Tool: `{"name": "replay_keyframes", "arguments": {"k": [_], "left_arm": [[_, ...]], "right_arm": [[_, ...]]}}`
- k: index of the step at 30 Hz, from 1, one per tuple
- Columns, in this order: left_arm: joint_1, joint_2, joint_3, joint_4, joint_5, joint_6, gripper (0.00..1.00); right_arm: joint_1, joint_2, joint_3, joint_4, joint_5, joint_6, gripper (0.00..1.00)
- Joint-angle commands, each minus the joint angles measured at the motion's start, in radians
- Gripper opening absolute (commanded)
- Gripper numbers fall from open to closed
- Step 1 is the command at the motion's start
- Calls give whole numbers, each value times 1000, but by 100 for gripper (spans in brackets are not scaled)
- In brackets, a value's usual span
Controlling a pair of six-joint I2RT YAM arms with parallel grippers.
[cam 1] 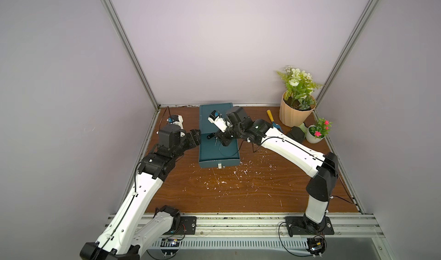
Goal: Take the keys out of the drawer
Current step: Pick up the key from the drawer, then place the key at the center of the board.
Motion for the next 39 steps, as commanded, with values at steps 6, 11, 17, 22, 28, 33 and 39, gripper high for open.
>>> {"name": "replay_keyframes", "arguments": {"k": [6, 11, 17, 22, 28, 33, 39], "left_arm": [[11, 39, 54, 206, 110, 64, 68], [10, 90, 87, 294, 199, 72, 66], [-45, 154, 130, 370, 272, 104, 64], [-125, 226, 171, 369, 308, 132, 63], [-190, 266, 172, 391, 323, 142, 63], [-259, 317, 229, 300, 306, 193, 62], [-283, 333, 252, 205, 306, 236, 62]], "right_arm": [[-187, -170, -75, 169, -438, 263, 0], [-311, -251, -202, 323, -638, 431, 0], [-431, -298, -286, 332, -814, 535, 0], [-506, -347, -338, 126, -726, 417, 0], [-544, -404, -471, 27, -502, 320, 0], [-543, -392, -585, 40, -303, 260, 0], [-544, -320, -673, 100, -146, 217, 0]]}}
